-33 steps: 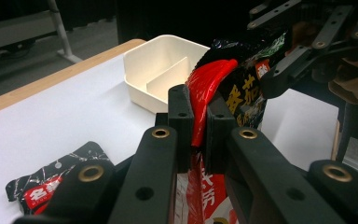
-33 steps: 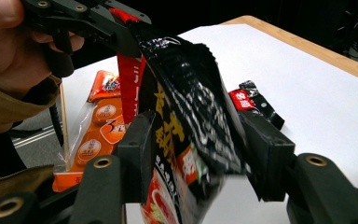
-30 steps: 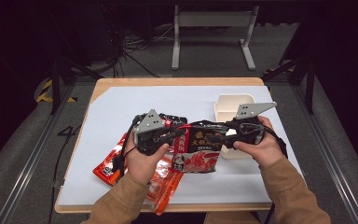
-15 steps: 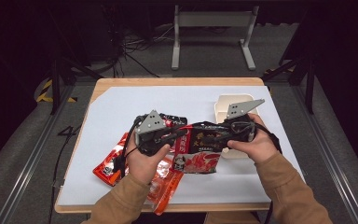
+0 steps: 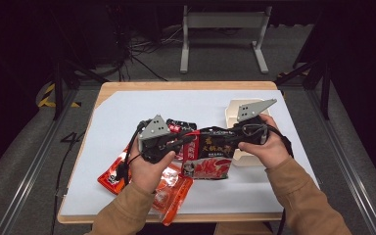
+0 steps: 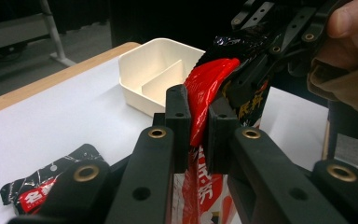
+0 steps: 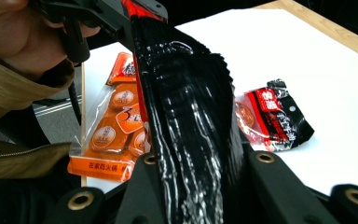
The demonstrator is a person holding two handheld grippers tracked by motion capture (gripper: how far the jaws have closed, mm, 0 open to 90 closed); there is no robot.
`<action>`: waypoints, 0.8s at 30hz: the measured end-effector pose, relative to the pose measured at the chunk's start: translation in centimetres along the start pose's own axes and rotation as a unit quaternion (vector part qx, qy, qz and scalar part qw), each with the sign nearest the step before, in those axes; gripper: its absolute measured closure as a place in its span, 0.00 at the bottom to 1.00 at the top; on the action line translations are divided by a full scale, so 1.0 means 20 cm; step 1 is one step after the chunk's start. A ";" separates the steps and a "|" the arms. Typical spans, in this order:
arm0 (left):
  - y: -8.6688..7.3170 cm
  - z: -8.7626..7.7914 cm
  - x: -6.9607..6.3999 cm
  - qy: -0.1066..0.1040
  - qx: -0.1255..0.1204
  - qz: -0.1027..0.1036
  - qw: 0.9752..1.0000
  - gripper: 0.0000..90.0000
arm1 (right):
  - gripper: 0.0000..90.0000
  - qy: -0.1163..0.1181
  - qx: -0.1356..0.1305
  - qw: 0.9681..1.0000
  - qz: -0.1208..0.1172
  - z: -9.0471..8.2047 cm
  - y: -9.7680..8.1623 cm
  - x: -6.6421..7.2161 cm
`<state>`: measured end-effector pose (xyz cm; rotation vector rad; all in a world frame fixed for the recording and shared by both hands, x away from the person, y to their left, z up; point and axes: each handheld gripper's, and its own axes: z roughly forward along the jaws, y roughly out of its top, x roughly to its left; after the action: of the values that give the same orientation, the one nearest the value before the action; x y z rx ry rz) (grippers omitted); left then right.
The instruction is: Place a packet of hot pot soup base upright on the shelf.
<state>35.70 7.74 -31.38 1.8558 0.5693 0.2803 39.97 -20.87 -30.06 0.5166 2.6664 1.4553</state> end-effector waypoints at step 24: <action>-0.02 -0.12 0.11 -0.004 0.011 -0.022 1.000 0.46 | 0.87 -0.019 -0.013 0.999 -0.031 -0.19 0.16 -0.07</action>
<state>36.31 10.86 -31.12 1.8616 0.6097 0.2389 41.27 -22.73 -25.45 0.4505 2.6064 1.4454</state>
